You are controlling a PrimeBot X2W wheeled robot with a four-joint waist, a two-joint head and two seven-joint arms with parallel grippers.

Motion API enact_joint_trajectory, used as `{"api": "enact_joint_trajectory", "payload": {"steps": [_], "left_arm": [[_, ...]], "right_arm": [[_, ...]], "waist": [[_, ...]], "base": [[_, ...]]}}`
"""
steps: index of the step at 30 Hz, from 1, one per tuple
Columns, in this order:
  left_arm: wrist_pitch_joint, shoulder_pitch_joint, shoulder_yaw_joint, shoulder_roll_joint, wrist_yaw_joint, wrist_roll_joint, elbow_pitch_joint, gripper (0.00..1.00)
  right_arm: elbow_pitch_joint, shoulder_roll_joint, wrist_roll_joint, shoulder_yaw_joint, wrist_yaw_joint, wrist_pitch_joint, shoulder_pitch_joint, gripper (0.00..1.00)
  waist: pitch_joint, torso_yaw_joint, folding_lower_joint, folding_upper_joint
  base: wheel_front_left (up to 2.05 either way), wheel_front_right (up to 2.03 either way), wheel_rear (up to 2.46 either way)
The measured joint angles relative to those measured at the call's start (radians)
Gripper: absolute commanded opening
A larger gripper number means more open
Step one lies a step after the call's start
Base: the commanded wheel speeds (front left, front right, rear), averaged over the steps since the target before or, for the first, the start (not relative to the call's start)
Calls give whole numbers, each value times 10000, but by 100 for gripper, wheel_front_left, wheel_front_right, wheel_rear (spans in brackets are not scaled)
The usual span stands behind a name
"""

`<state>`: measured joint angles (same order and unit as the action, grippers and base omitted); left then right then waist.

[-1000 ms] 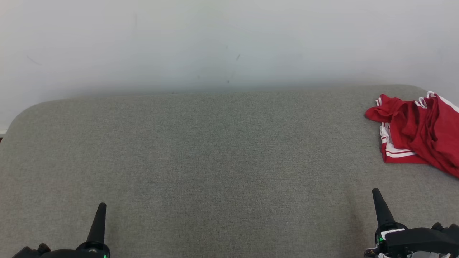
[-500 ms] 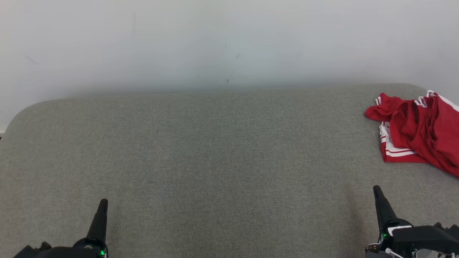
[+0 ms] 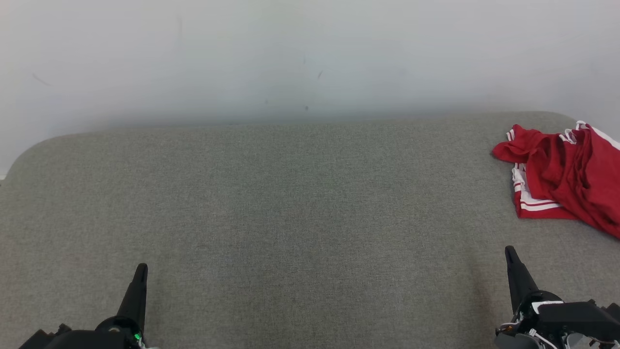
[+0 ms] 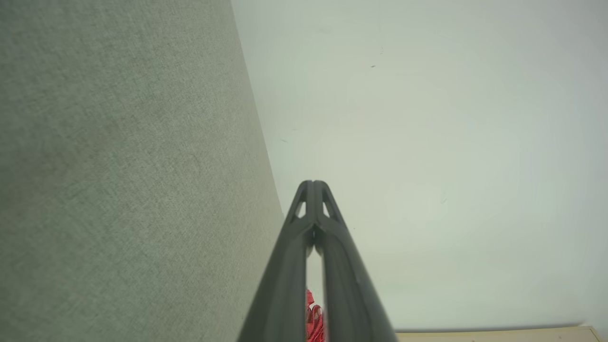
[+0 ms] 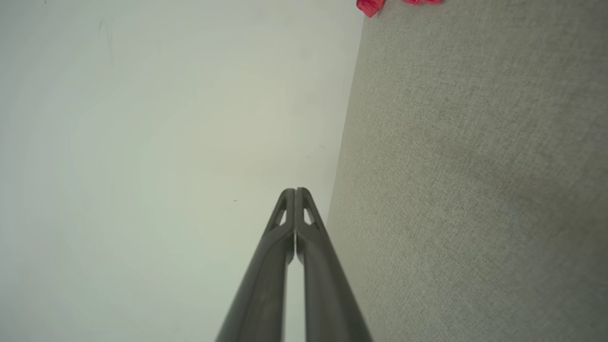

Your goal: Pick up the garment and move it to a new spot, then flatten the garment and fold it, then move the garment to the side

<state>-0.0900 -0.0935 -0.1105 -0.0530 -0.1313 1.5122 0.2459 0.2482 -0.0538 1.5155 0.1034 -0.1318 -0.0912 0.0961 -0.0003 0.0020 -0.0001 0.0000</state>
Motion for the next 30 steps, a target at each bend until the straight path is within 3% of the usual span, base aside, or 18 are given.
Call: {"api": "enact_joint_trajectory", "payload": {"steps": [14, 30], "left_arm": [[-244, -89, -25, 21, 0, 965, 0, 0], [-244, -102, -25, 25, 0, 986, 0, 0]], "right_arm": [[-19, 21, 940, 109, 0, -234, 85, 0], [-23, 27, 963, 113, 0, -234, 90, 0]], "waist": [[34, -20, 0, 0], [34, -20, 1, 0]], "base": [[0, 0, 0], [0, 0, 0]]}}
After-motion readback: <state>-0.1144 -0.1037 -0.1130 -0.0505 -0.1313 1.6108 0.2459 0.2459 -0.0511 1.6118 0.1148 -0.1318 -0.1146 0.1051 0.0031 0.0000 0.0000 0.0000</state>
